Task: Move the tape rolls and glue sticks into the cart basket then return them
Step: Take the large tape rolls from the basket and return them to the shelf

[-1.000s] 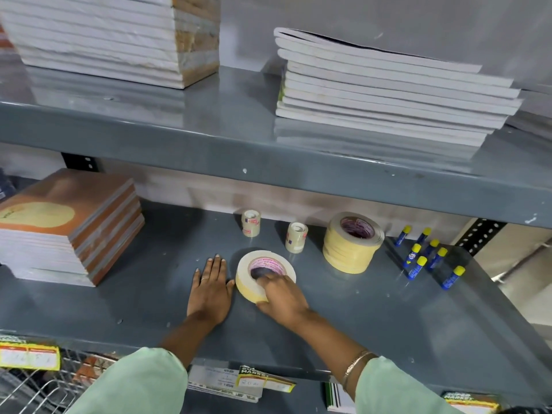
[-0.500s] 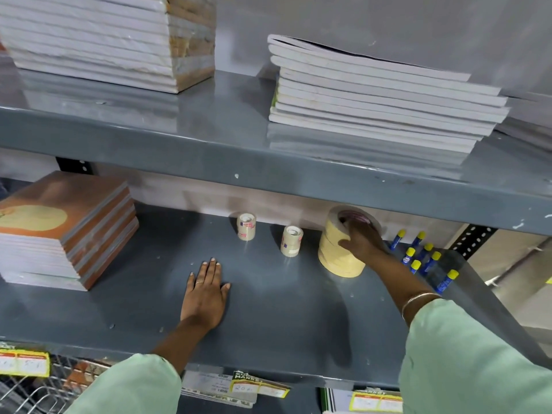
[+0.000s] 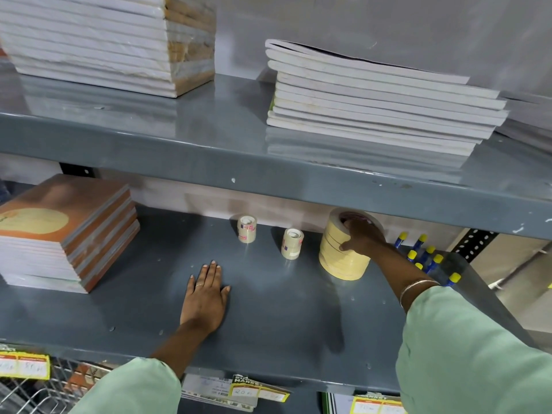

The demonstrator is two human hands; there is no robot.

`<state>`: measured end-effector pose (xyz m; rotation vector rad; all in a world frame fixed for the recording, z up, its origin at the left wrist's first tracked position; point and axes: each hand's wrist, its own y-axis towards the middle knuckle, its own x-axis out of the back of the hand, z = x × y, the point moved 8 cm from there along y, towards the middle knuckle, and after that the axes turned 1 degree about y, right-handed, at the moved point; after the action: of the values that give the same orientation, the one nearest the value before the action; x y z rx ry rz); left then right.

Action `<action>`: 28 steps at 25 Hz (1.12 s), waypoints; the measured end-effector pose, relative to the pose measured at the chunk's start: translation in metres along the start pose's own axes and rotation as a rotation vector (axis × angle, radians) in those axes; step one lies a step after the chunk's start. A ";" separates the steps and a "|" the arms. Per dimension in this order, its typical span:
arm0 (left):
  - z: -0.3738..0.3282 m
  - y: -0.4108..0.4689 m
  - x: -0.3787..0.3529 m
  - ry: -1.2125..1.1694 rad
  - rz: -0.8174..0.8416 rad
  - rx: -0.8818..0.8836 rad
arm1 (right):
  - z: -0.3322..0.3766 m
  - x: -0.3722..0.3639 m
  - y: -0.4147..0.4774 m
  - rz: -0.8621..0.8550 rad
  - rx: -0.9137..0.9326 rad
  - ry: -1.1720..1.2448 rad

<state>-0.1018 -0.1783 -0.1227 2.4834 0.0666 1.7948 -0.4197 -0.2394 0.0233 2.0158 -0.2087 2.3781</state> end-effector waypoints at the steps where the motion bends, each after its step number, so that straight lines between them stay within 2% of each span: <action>1: 0.000 0.000 -0.001 0.004 0.005 0.000 | 0.000 -0.001 0.000 0.007 -0.012 -0.001; 5: 0.001 -0.001 -0.001 0.000 -0.001 -0.002 | 0.003 0.001 -0.003 0.015 -0.025 -0.022; 7: 0.000 -0.001 0.001 -0.013 0.014 -0.005 | 0.019 0.015 -0.007 -0.086 -0.014 -0.066; 9: 0.000 -0.001 0.002 -0.037 0.051 -0.002 | 0.052 0.033 -0.017 -0.229 0.009 0.019; 11: 0.006 -0.006 0.011 -0.128 0.023 0.031 | 0.108 0.044 -0.032 -0.350 0.136 0.200; 14: 0.034 -0.024 0.041 -0.226 -0.115 0.105 | 0.216 0.034 -0.073 -0.400 0.542 0.260; 18: 0.120 -0.098 0.088 -0.229 -0.277 0.268 | 0.360 -0.035 -0.159 -0.175 1.019 0.440; 20: 0.158 -0.139 0.096 -0.241 -0.327 0.350 | 0.405 -0.077 -0.195 -0.034 1.131 0.450; 23: 0.228 -0.226 0.082 -0.265 -0.393 0.610 | 0.468 -0.159 -0.256 0.172 1.299 0.396; 25: 0.263 -0.276 0.054 -0.260 -0.336 0.768 | 0.495 -0.227 -0.285 0.285 1.377 0.278; 28: 0.307 -0.332 -0.009 -0.216 -0.075 0.961 | 0.512 -0.343 -0.314 0.532 1.391 -0.044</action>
<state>0.1900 0.1405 -0.2561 3.1540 1.2538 1.6755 0.1709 0.0392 -0.2043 2.6016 1.5021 3.2126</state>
